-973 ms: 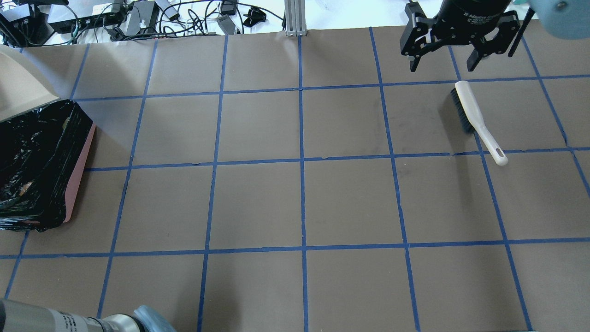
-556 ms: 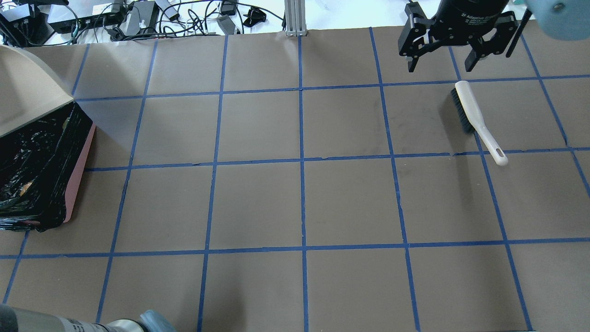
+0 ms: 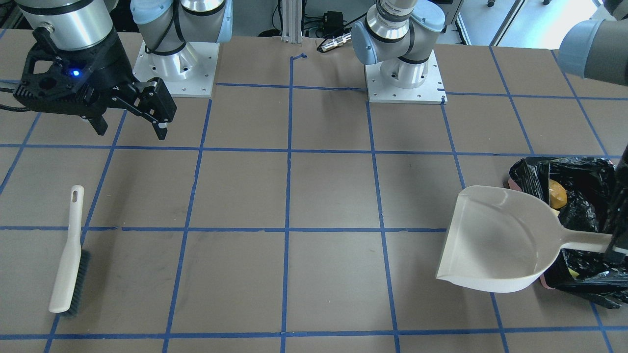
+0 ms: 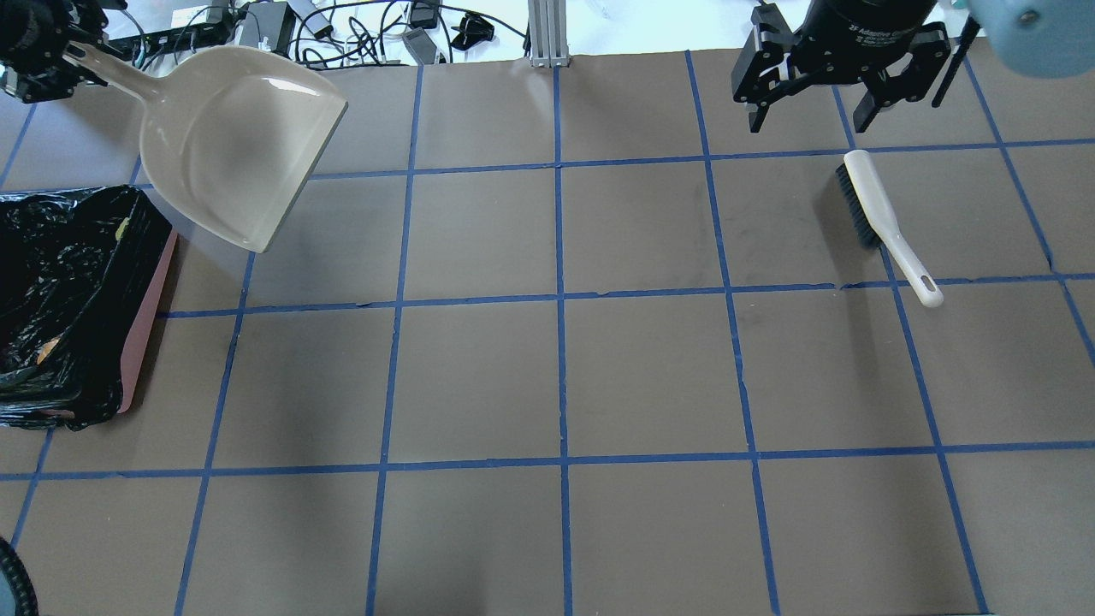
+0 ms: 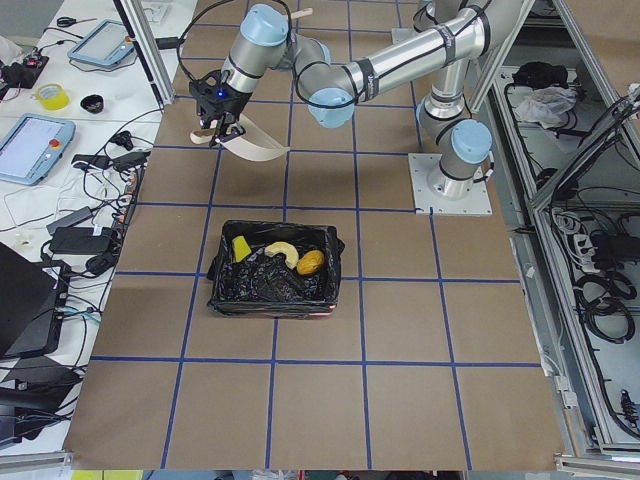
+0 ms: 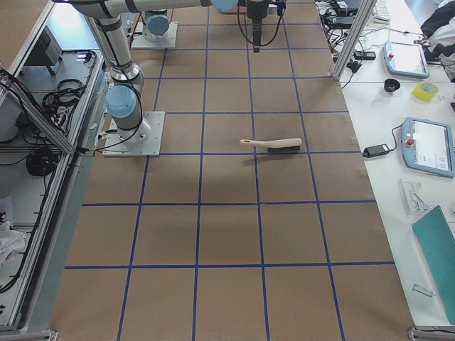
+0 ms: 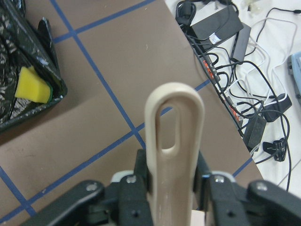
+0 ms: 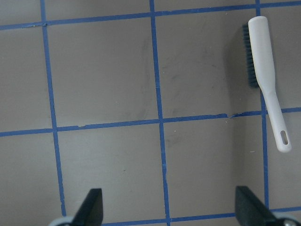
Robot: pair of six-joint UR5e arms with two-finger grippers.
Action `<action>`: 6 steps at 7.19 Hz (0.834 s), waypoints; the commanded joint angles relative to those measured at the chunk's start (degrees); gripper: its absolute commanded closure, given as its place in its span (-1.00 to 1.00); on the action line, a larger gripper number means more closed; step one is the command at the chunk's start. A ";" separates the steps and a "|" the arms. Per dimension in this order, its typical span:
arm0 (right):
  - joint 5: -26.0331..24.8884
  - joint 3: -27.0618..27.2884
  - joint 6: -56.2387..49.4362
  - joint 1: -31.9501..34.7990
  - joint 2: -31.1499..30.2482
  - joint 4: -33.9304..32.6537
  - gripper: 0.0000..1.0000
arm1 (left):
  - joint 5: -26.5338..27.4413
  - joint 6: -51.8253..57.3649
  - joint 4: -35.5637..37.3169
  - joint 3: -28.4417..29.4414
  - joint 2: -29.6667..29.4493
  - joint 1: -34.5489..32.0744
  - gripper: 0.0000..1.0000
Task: Sweep and dump trash into bin
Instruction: 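Raise the emptied dustpan away from the bag with the left gripper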
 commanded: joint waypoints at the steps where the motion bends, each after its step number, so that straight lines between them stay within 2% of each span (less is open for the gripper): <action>1: 2.99 -0.05 0.00 0.00 -0.33 -0.03 -1.00 | 0.43 -16.21 -1.06 -1.89 -4.46 -0.53 1.00; 2: 2.84 -0.05 0.00 -0.09 -0.16 -1.16 -1.00 | 1.31 -20.01 -1.06 -2.16 -7.09 -2.10 1.00; 4: 3.01 0.04 0.00 0.00 -0.16 -1.17 -1.00 | 12.07 -18.75 -0.54 -1.55 -11.49 -8.75 1.00; 6: 2.14 0.30 -0.09 -0.17 0.29 -2.32 -1.00 | 12.30 -15.59 -0.18 -0.59 -13.96 -10.19 1.00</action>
